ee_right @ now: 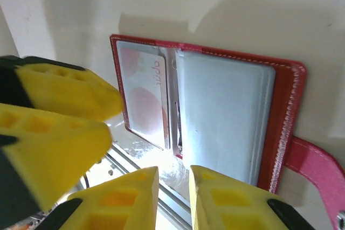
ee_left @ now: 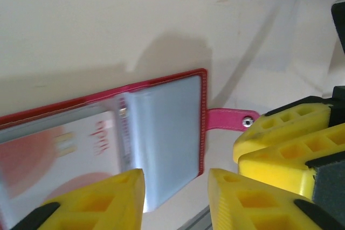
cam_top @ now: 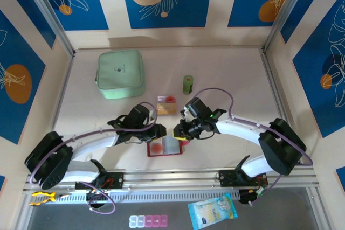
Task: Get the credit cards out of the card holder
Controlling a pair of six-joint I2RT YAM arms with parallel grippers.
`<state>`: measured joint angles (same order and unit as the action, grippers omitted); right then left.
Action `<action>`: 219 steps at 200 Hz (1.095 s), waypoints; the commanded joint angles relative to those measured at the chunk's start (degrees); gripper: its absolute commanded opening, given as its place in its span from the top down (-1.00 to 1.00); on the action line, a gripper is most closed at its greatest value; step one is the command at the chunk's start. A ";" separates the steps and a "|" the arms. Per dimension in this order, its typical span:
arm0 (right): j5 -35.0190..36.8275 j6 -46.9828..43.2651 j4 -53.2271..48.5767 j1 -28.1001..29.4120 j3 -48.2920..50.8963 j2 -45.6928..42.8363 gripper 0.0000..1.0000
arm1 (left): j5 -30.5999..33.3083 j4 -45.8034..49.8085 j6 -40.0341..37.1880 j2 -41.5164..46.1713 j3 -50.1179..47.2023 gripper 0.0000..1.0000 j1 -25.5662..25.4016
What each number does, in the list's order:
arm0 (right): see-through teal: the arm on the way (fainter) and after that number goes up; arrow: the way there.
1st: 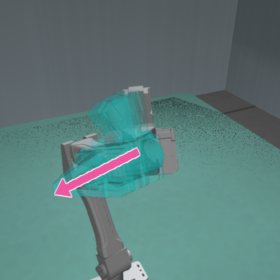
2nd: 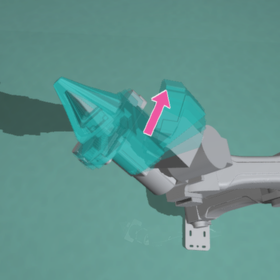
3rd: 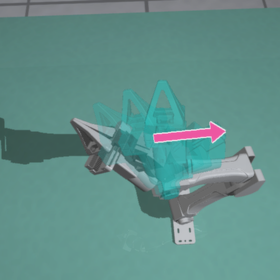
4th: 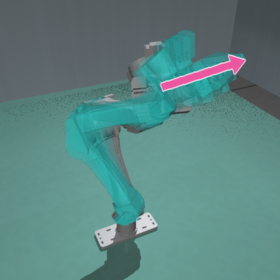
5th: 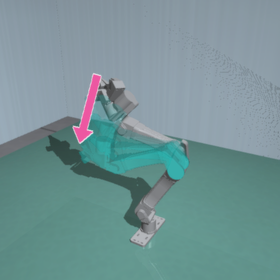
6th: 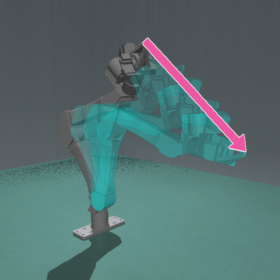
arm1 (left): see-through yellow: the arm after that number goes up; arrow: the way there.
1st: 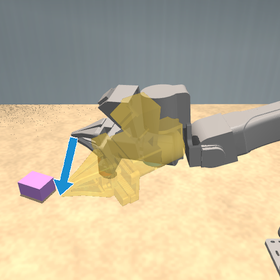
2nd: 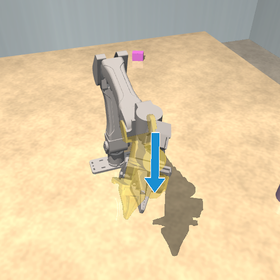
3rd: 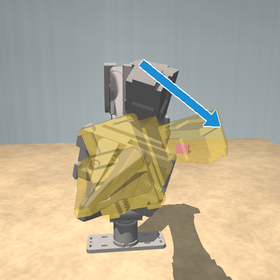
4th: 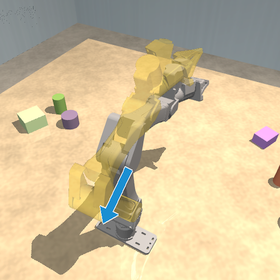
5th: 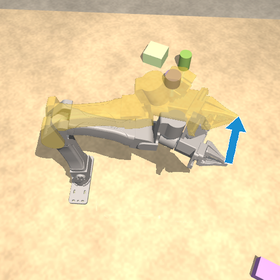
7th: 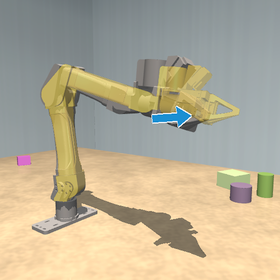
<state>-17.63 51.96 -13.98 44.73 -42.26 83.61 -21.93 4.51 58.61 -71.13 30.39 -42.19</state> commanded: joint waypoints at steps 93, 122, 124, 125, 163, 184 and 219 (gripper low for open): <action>-3.58 1.76 6.49 5.02 -4.20 11.85 0.68 | 0.05 6.21 -1.99 5.69 -7.43 0.75 4.79; -2.42 1.41 5.93 4.80 -3.13 13.87 0.69 | -0.28 6.29 -2.09 5.83 -7.47 0.76 4.80; -2.30 1.46 5.73 4.72 -3.06 13.90 0.70 | -0.30 6.34 -2.09 5.83 -7.48 0.76 4.83; -2.18 1.47 5.68 4.74 -3.03 13.97 0.70 | -0.30 6.36 -2.09 5.83 -7.47 0.77 4.84; 0.81 0.13 0.81 5.00 -4.30 14.71 0.71 | -0.19 6.87 -2.53 5.58 -7.89 0.80 4.83; 0.83 0.13 0.23 5.43 -5.23 13.72 0.70 | -0.71 6.11 -2.44 5.12 -8.09 0.83 4.84; 1.17 0.19 -1.05 5.93 -7.43 12.11 0.67 | -1.13 5.35 -2.51 4.36 -8.23 0.86 4.78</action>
<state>-17.26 52.82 -12.10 50.13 -47.62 97.69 -21.67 9.72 57.04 -66.17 22.74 -37.98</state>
